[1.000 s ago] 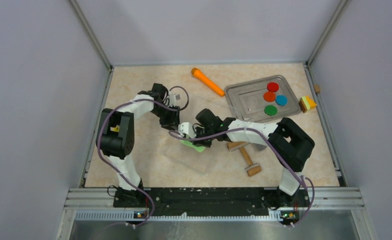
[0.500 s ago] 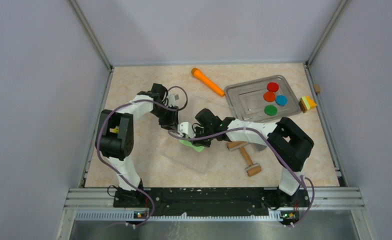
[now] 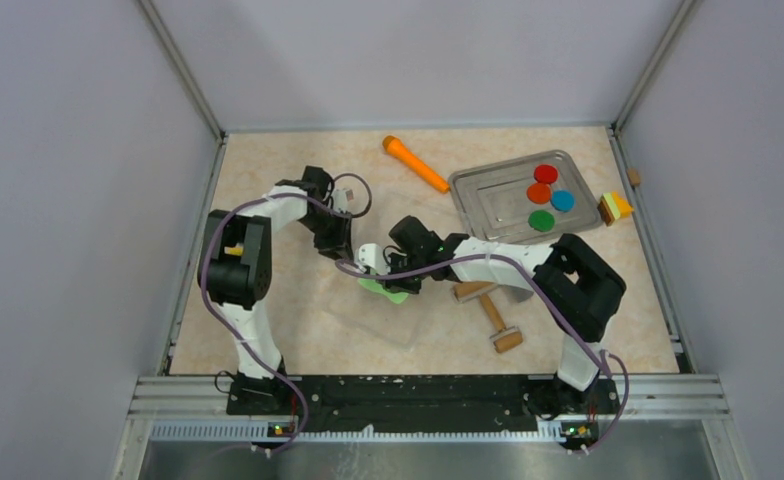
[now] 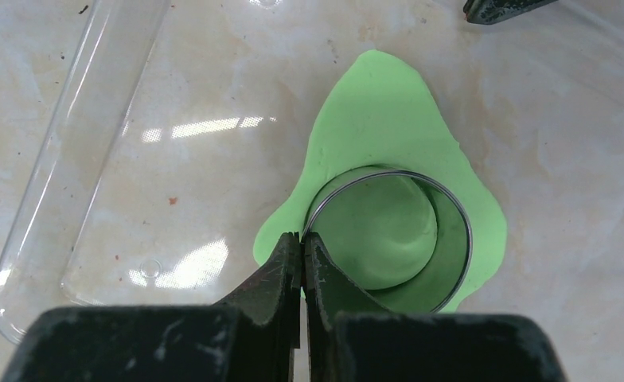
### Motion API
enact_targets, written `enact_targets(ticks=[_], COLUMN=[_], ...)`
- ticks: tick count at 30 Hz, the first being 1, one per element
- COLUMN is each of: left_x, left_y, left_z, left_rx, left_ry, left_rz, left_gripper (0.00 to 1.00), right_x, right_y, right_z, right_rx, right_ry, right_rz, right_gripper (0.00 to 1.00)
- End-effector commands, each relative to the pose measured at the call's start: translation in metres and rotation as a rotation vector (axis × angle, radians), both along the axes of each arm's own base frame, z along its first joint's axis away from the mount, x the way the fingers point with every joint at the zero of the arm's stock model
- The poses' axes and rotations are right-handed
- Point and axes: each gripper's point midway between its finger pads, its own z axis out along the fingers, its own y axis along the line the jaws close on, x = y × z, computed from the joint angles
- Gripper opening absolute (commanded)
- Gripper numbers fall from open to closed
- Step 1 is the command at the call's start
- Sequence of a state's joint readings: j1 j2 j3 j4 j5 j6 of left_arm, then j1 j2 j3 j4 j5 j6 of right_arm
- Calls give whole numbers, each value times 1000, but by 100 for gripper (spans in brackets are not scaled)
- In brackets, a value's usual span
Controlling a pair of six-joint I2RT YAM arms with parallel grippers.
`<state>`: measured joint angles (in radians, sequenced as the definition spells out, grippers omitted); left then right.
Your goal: Roll out the dumpling wrappers from the dough
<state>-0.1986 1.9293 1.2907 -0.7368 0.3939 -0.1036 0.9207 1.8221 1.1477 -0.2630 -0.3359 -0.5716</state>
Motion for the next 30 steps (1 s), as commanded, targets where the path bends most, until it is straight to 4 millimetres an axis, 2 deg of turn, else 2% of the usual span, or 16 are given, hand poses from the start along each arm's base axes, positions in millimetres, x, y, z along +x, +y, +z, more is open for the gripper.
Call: enact_targets(ticks=[1, 5, 10, 19, 26, 30], left_x=[-12, -21, -29, -36, -34, -34], left_y=[4, 2, 0, -3, 0, -1], left_z=[-14, -17, -11, -4, 8, 9], left_rx=[20, 0, -23, -51, -40, -59], left_ry=[50, 64, 60, 56, 16, 13], left_rz=[-28, -25, -30, -23, -20, -20], left_gripper=[23, 0, 0, 0, 0, 0], right_x=[-19, -17, -5, 7, 7, 10], right_y=[-13, -14, -15, -7, -8, -8], right_z=[-25, -28, -31, -22, -27, -13], right_rx=[-88, -77, -46, 3, -9, 8], right_ry=[93, 129, 221, 221, 244, 254], right_rz=[-9, -78, -229, -329, -370, -374], right_gripper=[0, 0, 0, 0, 0, 0])
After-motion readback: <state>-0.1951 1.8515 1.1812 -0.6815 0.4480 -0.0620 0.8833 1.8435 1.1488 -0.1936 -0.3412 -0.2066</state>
